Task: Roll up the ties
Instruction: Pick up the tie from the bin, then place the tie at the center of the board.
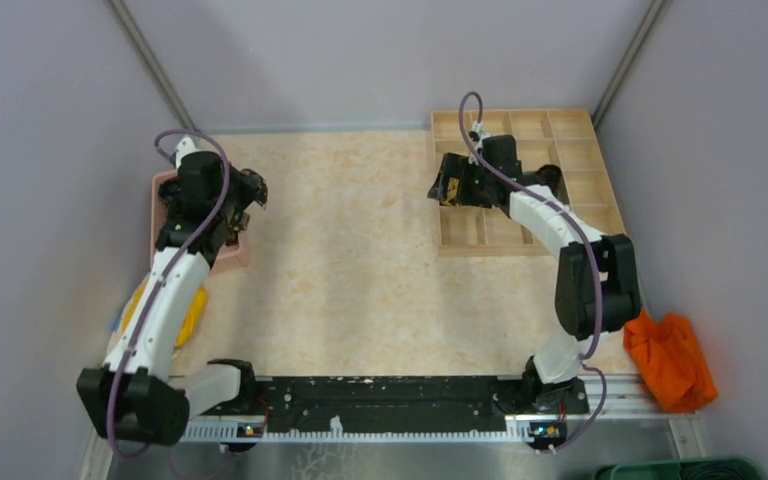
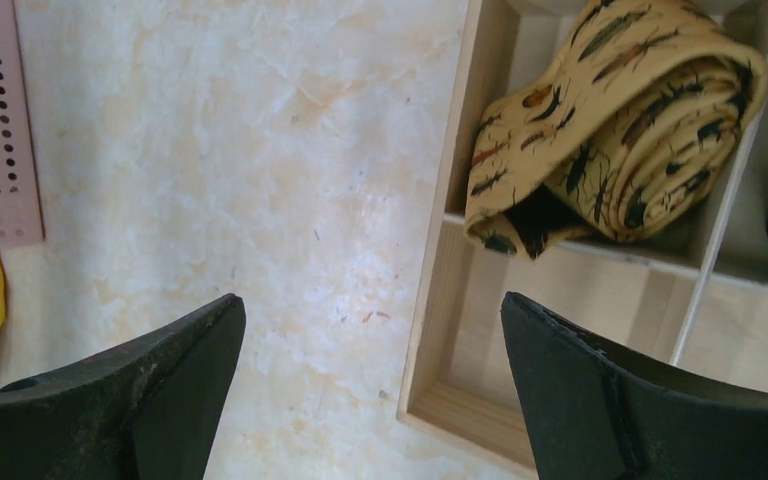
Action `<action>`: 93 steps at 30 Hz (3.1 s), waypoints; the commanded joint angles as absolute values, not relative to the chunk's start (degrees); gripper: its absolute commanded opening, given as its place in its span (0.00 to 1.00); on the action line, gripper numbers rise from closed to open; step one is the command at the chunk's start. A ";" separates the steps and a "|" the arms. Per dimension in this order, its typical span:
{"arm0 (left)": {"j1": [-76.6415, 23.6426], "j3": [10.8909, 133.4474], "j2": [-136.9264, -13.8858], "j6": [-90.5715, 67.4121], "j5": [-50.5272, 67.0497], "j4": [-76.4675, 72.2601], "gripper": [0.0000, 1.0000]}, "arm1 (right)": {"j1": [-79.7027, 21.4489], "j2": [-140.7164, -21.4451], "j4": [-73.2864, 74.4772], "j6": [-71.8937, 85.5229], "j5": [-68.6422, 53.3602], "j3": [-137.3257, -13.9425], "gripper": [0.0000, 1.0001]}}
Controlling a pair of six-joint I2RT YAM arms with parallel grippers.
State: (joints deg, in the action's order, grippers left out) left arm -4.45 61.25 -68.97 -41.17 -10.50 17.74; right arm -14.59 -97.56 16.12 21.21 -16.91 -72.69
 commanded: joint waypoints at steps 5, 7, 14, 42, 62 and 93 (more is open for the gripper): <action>-12.93 68.70 -61.16 -35.21 5.34 25.57 0.00 | -15.02 -81.17 10.44 24.37 -17.46 -63.09 0.99; -15.50 71.21 -62.01 -34.13 10.97 25.57 0.00 | -15.02 -77.54 11.09 24.14 -16.38 -61.12 0.99; -23.56 74.43 -64.66 -36.37 29.34 10.49 0.00 | -15.03 -66.12 14.77 22.25 -8.71 -57.22 0.99; -41.88 109.58 -86.28 -16.12 -9.82 4.31 0.00 | -15.03 -52.15 20.58 20.87 -3.93 -55.44 0.99; -20.32 123.56 -105.95 -20.29 10.31 -17.10 0.00 | -14.98 -57.50 14.30 22.71 -5.83 -54.40 0.99; -38.02 67.76 -75.50 -19.70 -14.02 -19.27 0.00 | -15.20 -70.81 6.52 26.04 -17.60 -49.82 0.99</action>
